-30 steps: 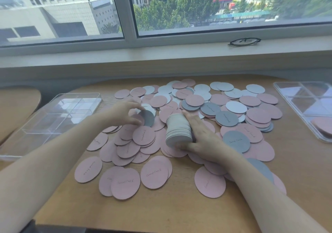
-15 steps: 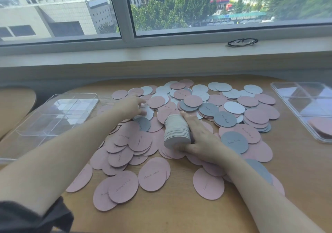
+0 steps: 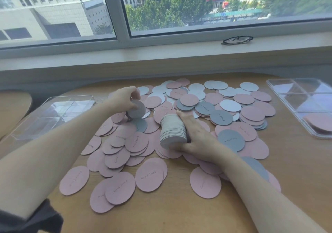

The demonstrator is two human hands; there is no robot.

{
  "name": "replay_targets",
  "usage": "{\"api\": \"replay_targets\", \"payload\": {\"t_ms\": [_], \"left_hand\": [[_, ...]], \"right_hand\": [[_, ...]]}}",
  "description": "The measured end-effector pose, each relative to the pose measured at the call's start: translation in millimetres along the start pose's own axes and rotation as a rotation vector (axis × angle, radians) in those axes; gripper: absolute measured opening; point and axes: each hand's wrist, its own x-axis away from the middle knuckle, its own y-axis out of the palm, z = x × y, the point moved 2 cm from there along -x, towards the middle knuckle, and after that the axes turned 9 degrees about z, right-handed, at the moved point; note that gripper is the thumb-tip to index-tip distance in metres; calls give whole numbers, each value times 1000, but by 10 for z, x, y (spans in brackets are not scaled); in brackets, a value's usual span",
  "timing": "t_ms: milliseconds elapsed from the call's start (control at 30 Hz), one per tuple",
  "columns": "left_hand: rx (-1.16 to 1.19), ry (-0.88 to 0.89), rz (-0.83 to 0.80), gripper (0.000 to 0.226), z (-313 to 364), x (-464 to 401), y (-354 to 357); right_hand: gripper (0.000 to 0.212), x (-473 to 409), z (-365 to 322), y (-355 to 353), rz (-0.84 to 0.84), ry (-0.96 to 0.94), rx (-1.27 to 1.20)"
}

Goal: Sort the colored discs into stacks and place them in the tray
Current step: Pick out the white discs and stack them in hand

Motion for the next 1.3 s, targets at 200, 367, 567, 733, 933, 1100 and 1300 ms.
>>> {"api": "replay_targets", "payload": {"t_ms": [200, 367, 567, 733, 933, 1100, 1300], "left_hand": [[48, 50, 101, 14, -85, 196, -186], [142, 124, 139, 11, 20, 643, -163], [201, 150, 137, 18, 143, 1141, -88], [96, 211, 130, 14, 63, 1222, 6], [85, 207, 129, 14, 41, 1111, -17], [83, 243, 195, 7, -5, 1118, -61], [169, 236, 291, 13, -17, 1199, -260]], "right_hand": [[104, 4, 4, 4, -1, 4, 3], [101, 17, 30, 18, 8, 23, -3], [102, 19, 50, 18, 18, 34, 5], [106, 17, 53, 18, 10, 46, 9], [113, 11, 91, 37, 18, 45, 8], [105, 9, 128, 44, 19, 35, 2], [102, 5, 126, 50, 29, 22, -1]]}}
